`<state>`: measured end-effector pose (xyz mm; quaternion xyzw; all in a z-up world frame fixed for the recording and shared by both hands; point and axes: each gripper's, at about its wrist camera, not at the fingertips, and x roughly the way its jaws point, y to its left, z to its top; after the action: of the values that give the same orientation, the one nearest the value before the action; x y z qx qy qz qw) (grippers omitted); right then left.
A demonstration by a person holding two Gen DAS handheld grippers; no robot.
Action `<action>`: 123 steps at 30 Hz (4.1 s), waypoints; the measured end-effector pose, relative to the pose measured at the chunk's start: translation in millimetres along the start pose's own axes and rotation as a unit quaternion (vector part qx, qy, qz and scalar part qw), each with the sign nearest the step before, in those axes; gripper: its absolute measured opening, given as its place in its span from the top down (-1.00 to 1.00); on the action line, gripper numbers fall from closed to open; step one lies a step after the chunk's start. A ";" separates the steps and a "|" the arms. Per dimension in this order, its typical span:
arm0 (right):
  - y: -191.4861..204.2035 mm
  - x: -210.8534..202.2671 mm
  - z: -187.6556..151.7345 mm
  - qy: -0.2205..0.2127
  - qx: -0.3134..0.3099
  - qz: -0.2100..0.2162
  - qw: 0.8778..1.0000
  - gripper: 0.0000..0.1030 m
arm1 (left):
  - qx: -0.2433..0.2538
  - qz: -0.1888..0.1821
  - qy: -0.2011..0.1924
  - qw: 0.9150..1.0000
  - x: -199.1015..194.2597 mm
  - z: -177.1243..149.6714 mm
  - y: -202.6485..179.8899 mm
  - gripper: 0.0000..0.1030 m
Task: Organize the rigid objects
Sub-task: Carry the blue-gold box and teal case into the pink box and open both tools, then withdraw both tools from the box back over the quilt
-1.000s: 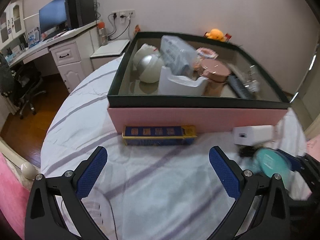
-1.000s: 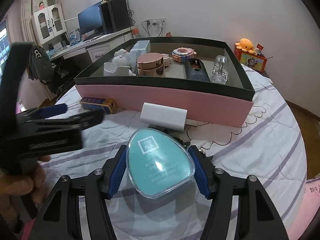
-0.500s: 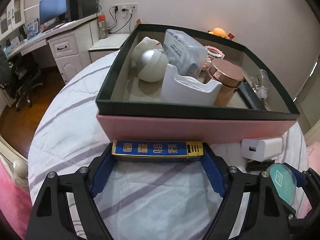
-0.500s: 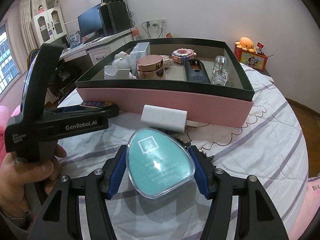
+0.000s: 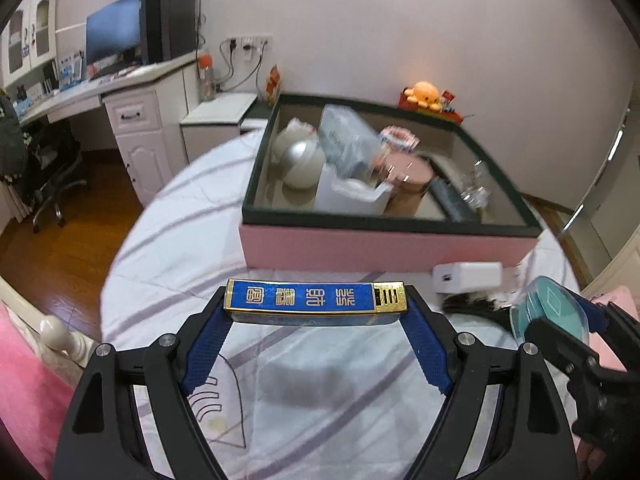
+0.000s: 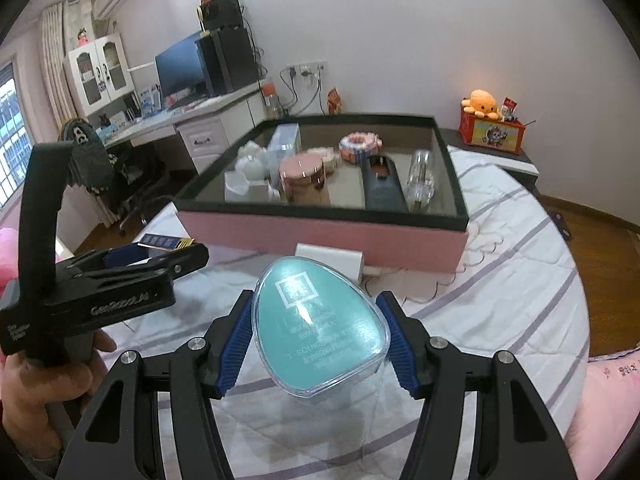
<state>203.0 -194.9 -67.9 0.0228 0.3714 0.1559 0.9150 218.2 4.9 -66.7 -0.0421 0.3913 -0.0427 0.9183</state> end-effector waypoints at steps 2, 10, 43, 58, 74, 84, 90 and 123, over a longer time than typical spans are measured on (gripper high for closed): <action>0.6 -8.1 6.6 -0.009 -0.001 -0.001 1.000 -0.21 | 0.004 -0.003 -0.013 1.000 -13.2 6.4 -2.4 -0.62; 1.2 -24.3 38.4 -0.043 -0.016 -0.007 0.999 -0.21 | 0.021 -0.010 -0.057 0.998 -44.6 38.2 -12.4 -0.62; -81.8 143.7 151.9 0.036 0.033 -0.019 0.999 -0.22 | 0.057 -0.028 -0.006 0.998 115.4 150.1 -49.7 -0.62; -84.7 132.3 147.1 0.047 0.045 -0.004 0.998 -0.71 | 0.061 -0.022 -0.042 0.997 81.4 147.9 -45.9 -0.99; -49.0 25.5 92.3 -0.032 0.063 -0.009 0.997 -1.00 | 0.026 -0.004 -0.082 0.996 -36.7 77.0 -14.3 -0.99; -22.7 -38.9 35.0 -0.046 0.067 -0.013 0.997 -1.00 | -0.012 -0.012 -0.081 0.997 -86.7 10.0 -8.0 -1.00; -10.7 -73.6 3.9 -0.063 0.066 -0.018 0.996 -1.00 | -0.023 -0.010 -0.070 0.997 -100.4 -25.5 -10.4 -1.00; -28.0 -41.7 -30.8 0.011 0.056 -0.037 0.998 -1.00 | -0.014 -0.008 -0.029 0.999 -83.0 -47.9 -24.0 -1.00</action>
<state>161.2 -236.4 -66.6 0.0584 0.3898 0.1017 0.9134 125.2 -11.7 -37.7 -0.0592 0.3648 -0.0428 0.9282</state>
